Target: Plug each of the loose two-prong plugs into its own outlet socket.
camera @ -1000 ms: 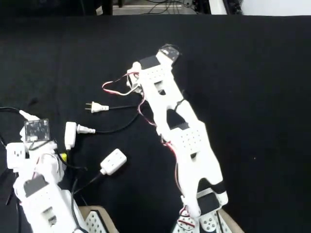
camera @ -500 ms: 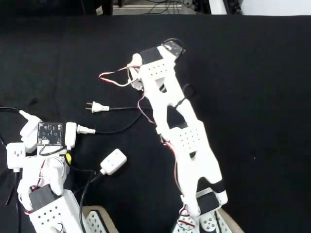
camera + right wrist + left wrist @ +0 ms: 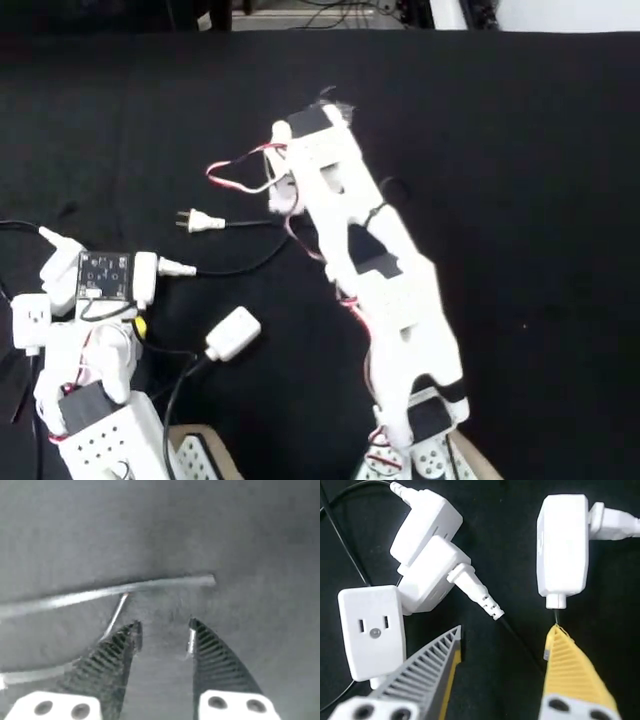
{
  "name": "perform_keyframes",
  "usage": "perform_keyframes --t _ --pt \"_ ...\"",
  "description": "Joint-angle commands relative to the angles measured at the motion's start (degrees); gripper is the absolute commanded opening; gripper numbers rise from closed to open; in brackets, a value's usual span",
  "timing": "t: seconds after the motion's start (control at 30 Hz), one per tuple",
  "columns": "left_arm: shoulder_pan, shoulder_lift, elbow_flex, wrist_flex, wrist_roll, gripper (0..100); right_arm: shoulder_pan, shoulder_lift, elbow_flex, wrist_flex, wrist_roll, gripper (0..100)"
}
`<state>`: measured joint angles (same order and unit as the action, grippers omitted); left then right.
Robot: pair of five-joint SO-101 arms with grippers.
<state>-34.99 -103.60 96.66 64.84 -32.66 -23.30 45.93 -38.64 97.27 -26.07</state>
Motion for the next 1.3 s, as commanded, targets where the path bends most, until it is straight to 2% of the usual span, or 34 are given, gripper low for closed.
perform_keyframes --t 0.0,0.2,0.4,0.53,0.67,0.8,1.03,1.27 --pt "0.7 -0.5 0.7 0.5 -0.4 27 -1.0 -2.1 0.2 -1.8 26.3 15.4" --pt "0.7 -0.5 0.7 0.5 -0.4 27 -1.1 0.6 0.1 -5.5 39.2 15.3" --pt "0.7 -0.5 0.7 0.5 -0.4 27 -1.1 0.6 0.3 -0.9 52.8 15.2" --pt "0.7 -0.5 0.7 0.5 -0.4 27 -1.1 2.3 1.5 -2.3 59.1 15.2" --pt "0.7 -0.5 0.7 0.5 -0.4 27 -0.9 6.4 2.4 -4.5 60.9 13.9" --pt "0.7 -0.5 0.7 0.5 -0.4 27 -0.6 6.6 1.8 -4.4 60.0 1.1" --pt "0.7 -0.5 0.7 0.5 -0.4 27 2.9 2.6 1.4 0.0 57.4 1.2" --pt "0.7 -0.5 0.7 0.5 -0.4 27 2.5 -5.8 1.8 1.9 63.6 2.8"
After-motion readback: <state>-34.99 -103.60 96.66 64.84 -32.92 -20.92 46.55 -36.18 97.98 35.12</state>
